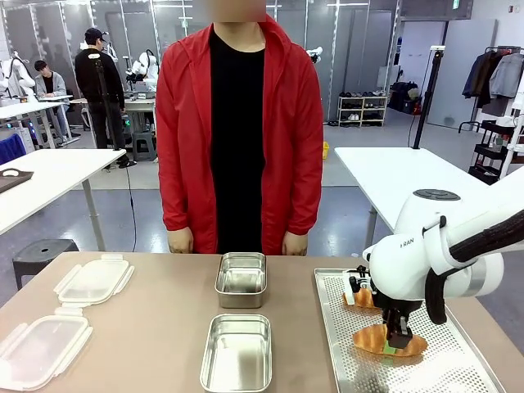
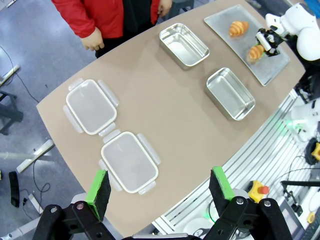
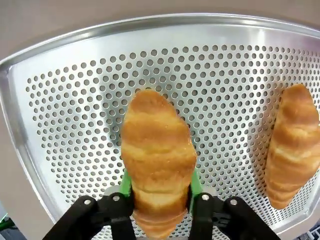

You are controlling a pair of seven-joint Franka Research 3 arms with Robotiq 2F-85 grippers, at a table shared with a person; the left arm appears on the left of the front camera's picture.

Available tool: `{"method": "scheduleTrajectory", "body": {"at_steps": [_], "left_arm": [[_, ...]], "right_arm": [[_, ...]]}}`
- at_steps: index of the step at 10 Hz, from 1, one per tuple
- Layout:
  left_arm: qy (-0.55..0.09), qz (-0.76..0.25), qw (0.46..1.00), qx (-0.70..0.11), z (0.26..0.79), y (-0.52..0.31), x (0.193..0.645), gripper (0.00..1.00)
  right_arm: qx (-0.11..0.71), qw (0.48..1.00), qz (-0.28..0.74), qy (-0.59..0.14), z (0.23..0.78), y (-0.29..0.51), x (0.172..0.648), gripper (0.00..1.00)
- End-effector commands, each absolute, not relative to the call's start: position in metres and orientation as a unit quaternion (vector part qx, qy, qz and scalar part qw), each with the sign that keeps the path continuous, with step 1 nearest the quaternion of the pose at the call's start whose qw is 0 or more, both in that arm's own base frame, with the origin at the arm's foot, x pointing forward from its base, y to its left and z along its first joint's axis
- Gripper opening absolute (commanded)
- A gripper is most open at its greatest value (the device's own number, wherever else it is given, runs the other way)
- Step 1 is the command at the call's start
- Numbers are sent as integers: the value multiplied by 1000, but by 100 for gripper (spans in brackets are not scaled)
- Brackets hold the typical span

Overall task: Place the bread into the airtight container.
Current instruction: Pick up a Butter Roll and place it into an empty Airtight Container.

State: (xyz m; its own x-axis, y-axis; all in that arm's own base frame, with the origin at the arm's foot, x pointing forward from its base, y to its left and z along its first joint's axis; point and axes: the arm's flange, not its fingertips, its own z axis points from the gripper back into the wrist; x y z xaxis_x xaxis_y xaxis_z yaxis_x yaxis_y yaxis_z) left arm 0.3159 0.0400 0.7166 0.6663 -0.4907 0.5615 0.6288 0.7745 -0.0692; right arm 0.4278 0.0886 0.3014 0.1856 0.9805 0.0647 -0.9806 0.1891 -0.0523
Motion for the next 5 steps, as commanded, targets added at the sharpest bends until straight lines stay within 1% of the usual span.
{"method": "scheduleTrajectory", "body": {"at_steps": [1,2,3,5], "left_arm": [[-267,-312,903,-128,718,40,316,100],[-267,-312,903,-128,718,40,316,100],[-267,-312,903,-128,718,40,316,100],[-267,-312,903,-128,718,40,316,100]], "right_arm": [[0,768,639,-42,305,86,431,21],[-1,767,640,-42,315,88,429,19],[-6,764,644,-42,332,90,426,19],[-8,766,642,-33,385,111,414,19]]}}
